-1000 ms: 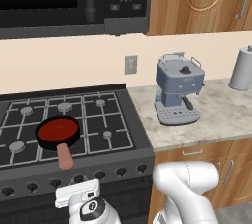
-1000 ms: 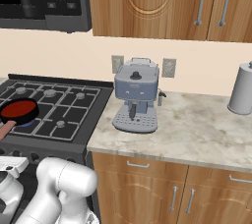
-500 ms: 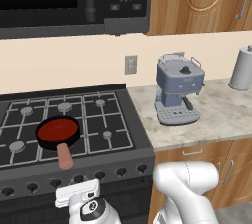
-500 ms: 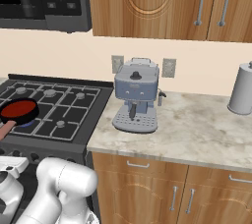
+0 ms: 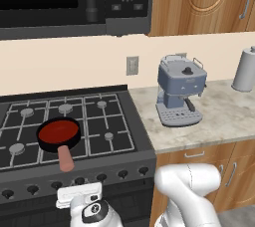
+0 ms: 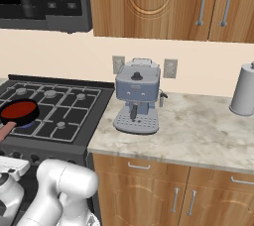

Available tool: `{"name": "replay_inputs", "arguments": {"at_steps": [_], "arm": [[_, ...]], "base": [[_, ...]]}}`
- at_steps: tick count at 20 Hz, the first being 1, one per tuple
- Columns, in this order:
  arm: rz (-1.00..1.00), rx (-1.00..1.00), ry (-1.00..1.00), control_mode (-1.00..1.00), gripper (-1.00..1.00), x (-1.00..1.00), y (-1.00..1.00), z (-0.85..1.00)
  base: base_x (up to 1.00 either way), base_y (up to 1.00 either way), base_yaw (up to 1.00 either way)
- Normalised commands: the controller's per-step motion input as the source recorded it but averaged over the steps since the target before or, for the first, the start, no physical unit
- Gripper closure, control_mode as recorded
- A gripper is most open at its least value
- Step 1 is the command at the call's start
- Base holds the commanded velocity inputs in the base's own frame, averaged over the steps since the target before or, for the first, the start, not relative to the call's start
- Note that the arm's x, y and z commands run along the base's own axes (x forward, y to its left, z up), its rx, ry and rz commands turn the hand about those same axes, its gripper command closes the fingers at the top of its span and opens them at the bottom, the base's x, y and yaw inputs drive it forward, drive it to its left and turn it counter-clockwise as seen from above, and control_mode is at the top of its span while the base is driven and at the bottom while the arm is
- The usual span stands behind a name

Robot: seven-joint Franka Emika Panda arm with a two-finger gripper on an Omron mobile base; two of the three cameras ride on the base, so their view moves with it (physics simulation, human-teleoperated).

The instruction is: Wait until the marinara sauce is simmered to a deep red color and then turn off the stove.

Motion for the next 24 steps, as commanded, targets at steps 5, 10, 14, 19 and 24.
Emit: {"name": "replay_inputs", "arguments": {"at_steps": [5,10,14,19,24], "arm": [[-0.07,0.17,0.0,-1.0,1.0,0.0,-0.09,0.0],[-0.08,0.16,0.0,-1.0,1.0,0.0,-0.07,0.0],[-0.1,0.15,0.0,-1.0,1.0,0.0,-0.03,0.0],[-0.1,0.15,0.0,-1.0,1.0,0.0,0.0,0.0],[-0.09,0.15,0.0,-1.0,1.0,0.0,0.0,0.0]], "base": [[0.0,0.0,0.0],[0.0,0.0,0.0],[0.0,0.0,0.0],[0.0,0.0,0.0],[0.0,0.0,0.0]]}}
